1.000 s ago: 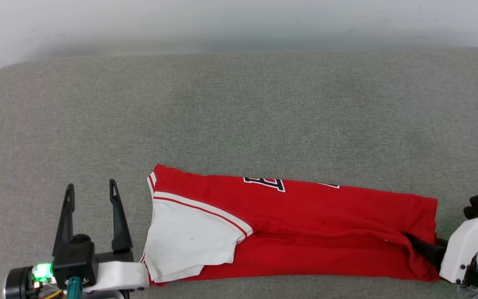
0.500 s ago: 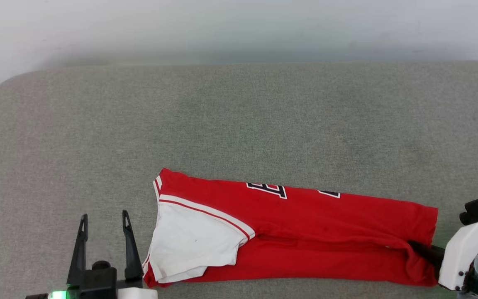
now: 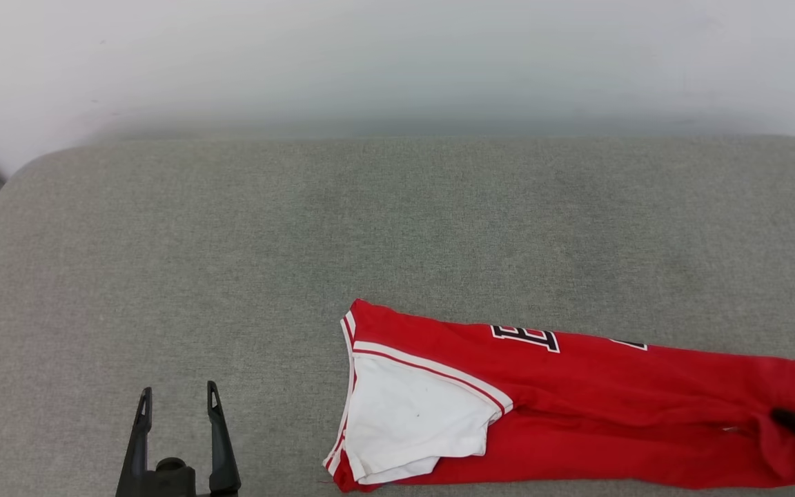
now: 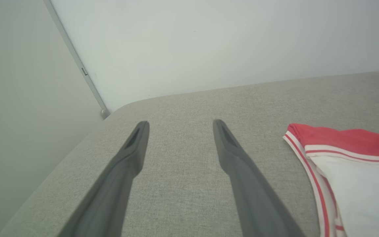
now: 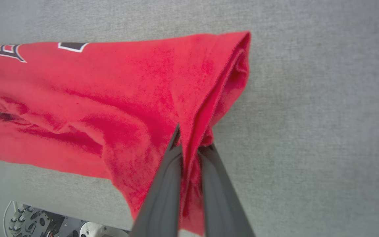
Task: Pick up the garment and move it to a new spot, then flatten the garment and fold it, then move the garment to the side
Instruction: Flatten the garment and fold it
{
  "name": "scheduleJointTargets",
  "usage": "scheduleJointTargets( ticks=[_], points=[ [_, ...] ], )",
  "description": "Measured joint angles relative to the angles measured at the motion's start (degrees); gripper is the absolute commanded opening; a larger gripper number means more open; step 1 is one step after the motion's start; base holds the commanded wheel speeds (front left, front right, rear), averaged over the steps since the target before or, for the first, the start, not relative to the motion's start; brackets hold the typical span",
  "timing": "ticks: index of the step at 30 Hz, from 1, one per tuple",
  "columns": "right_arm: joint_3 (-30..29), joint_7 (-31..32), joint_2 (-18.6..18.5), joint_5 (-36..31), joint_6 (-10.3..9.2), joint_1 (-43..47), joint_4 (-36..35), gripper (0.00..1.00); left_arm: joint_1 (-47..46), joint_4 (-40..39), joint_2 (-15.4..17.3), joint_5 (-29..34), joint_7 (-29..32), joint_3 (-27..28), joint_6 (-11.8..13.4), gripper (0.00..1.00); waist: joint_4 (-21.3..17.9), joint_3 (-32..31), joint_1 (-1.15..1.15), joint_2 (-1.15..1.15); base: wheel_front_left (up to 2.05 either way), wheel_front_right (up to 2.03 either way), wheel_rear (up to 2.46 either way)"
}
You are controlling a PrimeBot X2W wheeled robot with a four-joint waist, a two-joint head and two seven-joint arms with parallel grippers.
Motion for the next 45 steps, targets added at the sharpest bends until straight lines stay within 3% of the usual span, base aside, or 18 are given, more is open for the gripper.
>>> scheduleJointTargets(
  ticks=[9, 14, 21, 30, 45],
  points=[
    [-1.01, 7.22, 0.79, 2.89, -0.01, 1.63, -15.97, 0.00, 0.99, 0.35, -0.68, 0.59, 0.00, 1.10, -1.97, 1.00, 0.12, -0.74, 0.00, 0.00, 0.00, 0.00, 0.00],
    [0.41, 11.66, 3.58, 2.89, -0.01, -0.21, -24.62, 0.00, 0.90, 0.51, -1.22, 1.07, 0.00, 1.48, -2.49, 1.00, 0.31, -0.07, 0.00, 0.00, 0.00, 0.00, 0.00],
    [7.91, 16.72, 9.92, -2.70, -0.01, -9.01, -28.05, 0.00, -1.09, 1.01, -2.18, 1.53, 0.00, 1.20, -3.50, 1.00, 1.29, 1.97, 0.00, 0.00, 0.00, 0.00, 0.00],
    [21.71, 17.61, 19.30, -9.04, -0.01, -22.17, -22.81, 0.00, -3.60, 1.71, -2.90, 1.59, 0.00, 1.01, -4.52, 1.00, 3.53, 4.87, 0.00, 0.00, 0.00, 0.00, 0.00],
    [40.55, 11.84, 27.52, -14.44, 0.01, -33.93, -0.22, 0.00, -7.20, 3.24, -4.52, 1.19, 0.00, 1.54, -6.03, 1.00, 5.38, 10.13, 0.00, 0.00, 0.00, 0.00, 0.00]
  ],
)
